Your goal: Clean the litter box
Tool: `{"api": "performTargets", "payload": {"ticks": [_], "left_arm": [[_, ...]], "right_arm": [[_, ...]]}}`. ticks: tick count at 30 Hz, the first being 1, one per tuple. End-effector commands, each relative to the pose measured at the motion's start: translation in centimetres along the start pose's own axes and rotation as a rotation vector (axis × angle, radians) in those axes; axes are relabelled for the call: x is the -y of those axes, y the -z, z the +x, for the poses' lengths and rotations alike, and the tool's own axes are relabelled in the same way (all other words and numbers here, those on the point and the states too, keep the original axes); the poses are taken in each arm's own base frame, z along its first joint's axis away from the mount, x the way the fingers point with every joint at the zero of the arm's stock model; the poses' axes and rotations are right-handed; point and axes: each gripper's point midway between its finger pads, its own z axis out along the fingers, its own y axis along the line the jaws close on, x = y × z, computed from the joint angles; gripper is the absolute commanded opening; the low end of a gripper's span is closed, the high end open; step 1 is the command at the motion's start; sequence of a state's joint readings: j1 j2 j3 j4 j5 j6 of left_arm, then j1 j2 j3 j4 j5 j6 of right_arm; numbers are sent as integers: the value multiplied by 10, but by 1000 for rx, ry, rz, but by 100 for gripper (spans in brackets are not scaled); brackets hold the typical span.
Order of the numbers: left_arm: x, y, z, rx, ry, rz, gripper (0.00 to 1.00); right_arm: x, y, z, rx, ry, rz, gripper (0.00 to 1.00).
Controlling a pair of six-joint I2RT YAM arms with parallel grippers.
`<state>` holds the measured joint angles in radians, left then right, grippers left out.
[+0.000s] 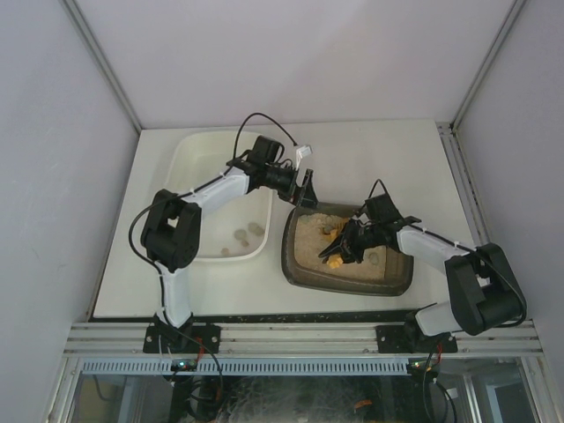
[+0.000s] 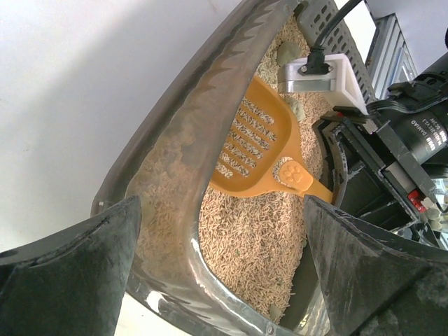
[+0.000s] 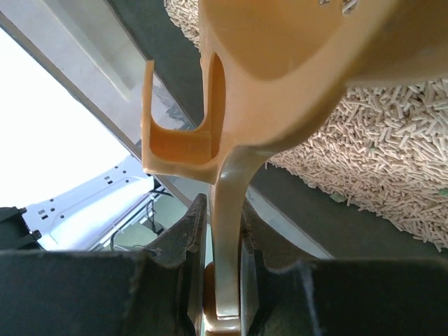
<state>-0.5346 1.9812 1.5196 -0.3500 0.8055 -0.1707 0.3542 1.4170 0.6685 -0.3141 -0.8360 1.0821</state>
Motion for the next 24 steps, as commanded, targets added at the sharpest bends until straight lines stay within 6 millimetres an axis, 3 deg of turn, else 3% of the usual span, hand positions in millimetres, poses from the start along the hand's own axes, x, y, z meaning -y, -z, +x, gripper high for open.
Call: {"api": "performTargets", "payload": {"ticks": [1, 10, 15, 20, 24], "left_arm": [[14, 20, -2, -2, -18, 3, 100], [15, 42, 4, -35, -56, -75, 100], [21, 59, 11, -49, -79, -103, 100], [31, 81, 27, -94, -115, -105, 100], [24, 115, 45, -138, -168, -154, 100]], "right_arm": [[-4, 11, 1, 37, 135, -25, 0], [4, 40, 26, 54, 145, -31, 0], [11, 43, 37, 28, 138, -47, 0], [22, 44, 50, 6, 184, -69, 0], [35, 46, 57, 31, 282, -87, 0]]}}
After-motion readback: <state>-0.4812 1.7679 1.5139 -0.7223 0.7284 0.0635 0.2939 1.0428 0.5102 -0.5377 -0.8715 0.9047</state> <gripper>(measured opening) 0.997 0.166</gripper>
